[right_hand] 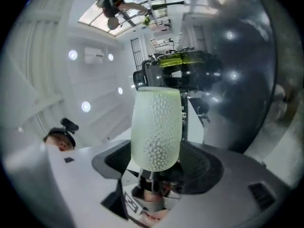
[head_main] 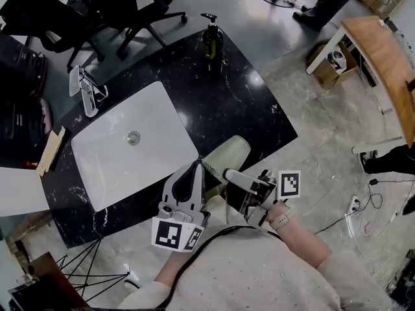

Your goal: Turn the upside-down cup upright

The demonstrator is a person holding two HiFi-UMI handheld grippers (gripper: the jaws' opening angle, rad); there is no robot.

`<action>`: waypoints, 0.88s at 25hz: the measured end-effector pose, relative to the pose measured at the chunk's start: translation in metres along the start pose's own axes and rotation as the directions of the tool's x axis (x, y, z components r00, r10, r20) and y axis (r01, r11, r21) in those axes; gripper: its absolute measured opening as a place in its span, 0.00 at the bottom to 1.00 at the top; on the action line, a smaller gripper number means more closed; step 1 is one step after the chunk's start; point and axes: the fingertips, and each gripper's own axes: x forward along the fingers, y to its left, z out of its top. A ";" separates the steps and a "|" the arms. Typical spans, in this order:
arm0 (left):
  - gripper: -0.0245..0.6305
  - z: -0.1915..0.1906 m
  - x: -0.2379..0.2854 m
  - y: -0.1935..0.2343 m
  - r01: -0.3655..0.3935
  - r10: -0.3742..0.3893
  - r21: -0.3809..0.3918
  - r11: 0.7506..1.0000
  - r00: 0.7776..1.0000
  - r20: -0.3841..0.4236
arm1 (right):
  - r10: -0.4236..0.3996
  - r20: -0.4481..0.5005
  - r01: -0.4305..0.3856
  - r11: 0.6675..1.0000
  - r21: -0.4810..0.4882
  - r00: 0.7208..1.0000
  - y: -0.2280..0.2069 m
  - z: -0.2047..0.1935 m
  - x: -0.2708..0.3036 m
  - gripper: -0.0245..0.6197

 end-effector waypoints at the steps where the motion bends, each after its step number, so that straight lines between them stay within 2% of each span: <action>1: 0.05 0.000 0.000 0.000 -0.004 0.004 0.004 1.000 1.000 -0.003 | 0.043 0.020 -0.045 0.996 0.071 0.999 0.001 0.000 0.000 0.53; 3: 0.05 0.000 -0.001 0.001 -0.012 0.012 0.012 1.000 1.000 -0.006 | 0.124 0.082 -0.139 0.968 0.208 0.989 0.002 0.003 -0.003 0.53; 5: 0.05 0.000 -0.003 0.002 -0.022 0.022 0.020 1.000 1.000 -0.009 | 0.188 0.152 -0.229 0.918 0.323 0.970 0.002 0.007 -0.005 0.53; 9: 0.05 0.002 -0.005 0.003 -0.037 0.038 0.034 0.999 0.999 -0.015 | 0.273 0.261 -0.369 0.797 0.478 0.926 -0.001 0.014 -0.008 0.53; 11: 0.05 0.004 -0.006 0.004 -0.043 0.044 0.042 0.998 0.999 -0.017 | 0.305 0.321 -0.438 0.720 0.538 0.896 -0.005 0.021 -0.012 0.53; 13: 0.05 0.004 -0.008 0.005 -0.048 0.049 0.050 0.998 0.999 -0.023 | 0.324 0.374 -0.492 0.650 0.579 0.869 -0.009 0.028 -0.015 0.53; 17: 0.05 0.001 -0.009 0.006 -0.056 0.058 0.056 0.997 0.998 -0.037 | 0.320 0.432 -0.537 0.539 0.649 0.843 -0.012 0.033 -0.010 0.53; 22: 0.05 -0.001 -0.007 0.003 -0.051 0.054 0.061 0.997 0.997 -0.049 | 0.326 0.508 -0.603 0.470 0.645 0.797 -0.014 0.039 -0.018 0.53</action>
